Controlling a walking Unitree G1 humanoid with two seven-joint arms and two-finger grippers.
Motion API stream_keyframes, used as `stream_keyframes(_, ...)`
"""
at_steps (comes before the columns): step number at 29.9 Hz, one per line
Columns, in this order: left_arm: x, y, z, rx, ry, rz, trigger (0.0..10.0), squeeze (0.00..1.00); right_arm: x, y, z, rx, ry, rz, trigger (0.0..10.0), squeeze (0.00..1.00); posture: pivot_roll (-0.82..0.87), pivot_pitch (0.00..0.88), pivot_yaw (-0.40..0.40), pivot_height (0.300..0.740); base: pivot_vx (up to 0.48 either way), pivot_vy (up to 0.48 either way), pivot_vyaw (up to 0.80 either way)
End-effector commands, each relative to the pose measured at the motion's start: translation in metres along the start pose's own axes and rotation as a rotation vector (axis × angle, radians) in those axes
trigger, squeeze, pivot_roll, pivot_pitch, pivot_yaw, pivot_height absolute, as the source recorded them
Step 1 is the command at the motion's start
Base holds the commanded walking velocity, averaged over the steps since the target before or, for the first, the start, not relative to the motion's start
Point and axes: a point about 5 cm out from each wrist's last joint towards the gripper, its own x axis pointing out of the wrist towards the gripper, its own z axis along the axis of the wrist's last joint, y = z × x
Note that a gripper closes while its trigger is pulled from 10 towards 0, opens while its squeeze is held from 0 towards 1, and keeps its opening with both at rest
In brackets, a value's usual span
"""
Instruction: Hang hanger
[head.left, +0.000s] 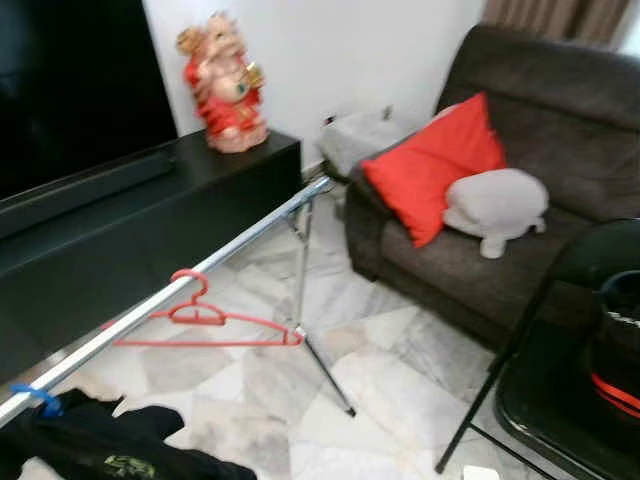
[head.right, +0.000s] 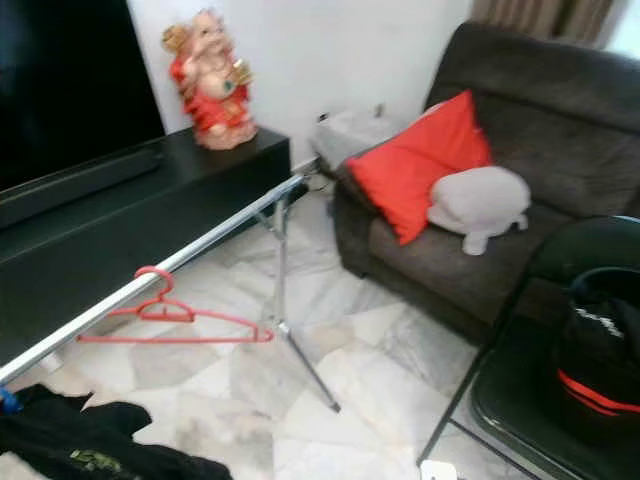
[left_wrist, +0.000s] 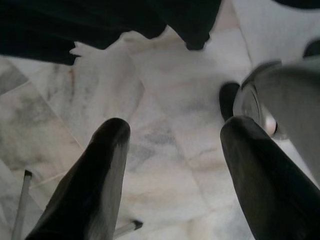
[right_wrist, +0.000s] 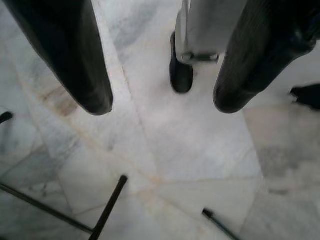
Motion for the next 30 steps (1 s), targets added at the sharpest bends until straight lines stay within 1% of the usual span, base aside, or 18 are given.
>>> stream_keyframes(1, 0.0006, 0.0008, 0.0031, 0.010, -0.001, -0.006, 10.0, 0.00, -0.0002, 0.0022, -0.0027, -0.005, 0.008, 0.006, 10.0, 0.00, 0.08, 0.000, 0.031, 0.740, 0.000, 0.000, -0.73)
stream_keyframes(4, 0.0007, 0.0010, 0.0041, 0.011, -0.004, -0.006, 10.0, 0.00, -0.0001, 0.0024, -0.0023, -0.008, 0.006, 0.008, 10.0, 0.00, 0.08, 0.000, 0.031, 0.740, 0.000, 0.000, -0.72)
stream_keyframes(6, 0.0009, 0.0006, 0.0053, 0.021, -0.010, -0.009, 10.0, 0.00, -0.0002, 0.0024, -0.0009, -0.003, -0.011, 0.009, 10.0, 0.00, 0.08, 0.000, 0.031, 0.740, 0.000, 0.000, 0.00)
stream_keyframes(9, 0.0009, 0.0005, 0.0063, 0.045, -0.015, -0.012, 10.0, 0.00, -0.0002, 0.0019, 0.0007, -0.021, -0.022, 0.003, 10.0, 0.00, 0.08, 0.000, 0.031, 0.740, 0.000, 0.000, 0.00)
stream_keyframes(23, 0.0010, 0.0002, 0.0058, 0.042, -0.009, -0.012, 10.0, 0.00, 0.0000, 0.0012, 0.0016, -0.003, -0.022, -0.021, 10.0, 0.00, 0.08, 0.000, 0.031, 0.740, 0.000, -0.429, 0.00)
stream_keyframes(26, 0.0011, 0.0000, 0.0063, 0.042, -0.010, -0.013, 10.0, 0.00, 0.0000, 0.0001, 0.0019, -0.002, -0.025, -0.043, 10.0, 0.00, 0.08, 0.000, 0.032, 0.740, 0.000, -0.441, -0.61)
stream_keyframes(30, 0.0011, 0.0001, 0.0067, 0.042, -0.011, -0.013, 10.0, 0.00, 0.0001, 0.0000, 0.0026, -0.011, -0.026, -0.039, 10.0, 0.00, 0.08, 0.000, 0.031, 0.740, 0.000, -0.439, -0.75)
